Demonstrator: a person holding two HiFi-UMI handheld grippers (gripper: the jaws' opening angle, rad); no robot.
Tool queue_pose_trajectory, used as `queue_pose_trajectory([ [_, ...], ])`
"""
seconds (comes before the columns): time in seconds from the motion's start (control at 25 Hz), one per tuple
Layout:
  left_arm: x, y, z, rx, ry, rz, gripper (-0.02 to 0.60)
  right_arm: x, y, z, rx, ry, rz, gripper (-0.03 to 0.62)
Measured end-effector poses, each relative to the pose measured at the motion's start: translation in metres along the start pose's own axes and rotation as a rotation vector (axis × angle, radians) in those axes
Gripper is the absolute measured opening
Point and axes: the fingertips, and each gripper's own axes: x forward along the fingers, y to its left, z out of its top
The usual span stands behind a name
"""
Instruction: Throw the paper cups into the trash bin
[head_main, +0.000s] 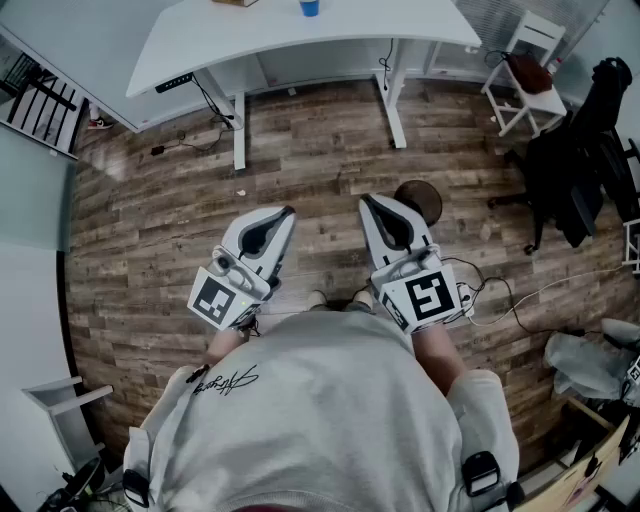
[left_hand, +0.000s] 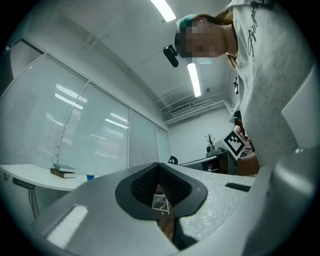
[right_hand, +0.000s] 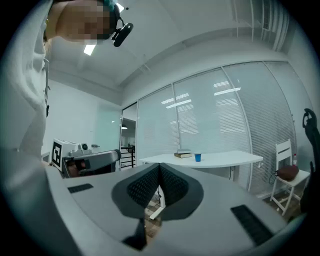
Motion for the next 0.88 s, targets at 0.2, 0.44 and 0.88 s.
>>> queue_pose_trajectory([
  [0.2, -0.003, 0.001, 0.004, -0.001, -0.012, -0.002, 0.003, 0.002, 0.003, 0.003, -0.009, -0.008, -0.004, 0.008],
  [0.44, -0.002, 0.004, 0.005, -0.007, -0.015, -0.009, 0.005, 0.005, 0.001, 0.005, -0.028, -0.021, -0.015, 0.008],
  [0.88, -0.021, 0.023, 0.002, -0.013, -0.019, -0.017, 0.003, 0.019, 0.016, 0.003, -0.068, -0.012, -0.039, 0.009],
])
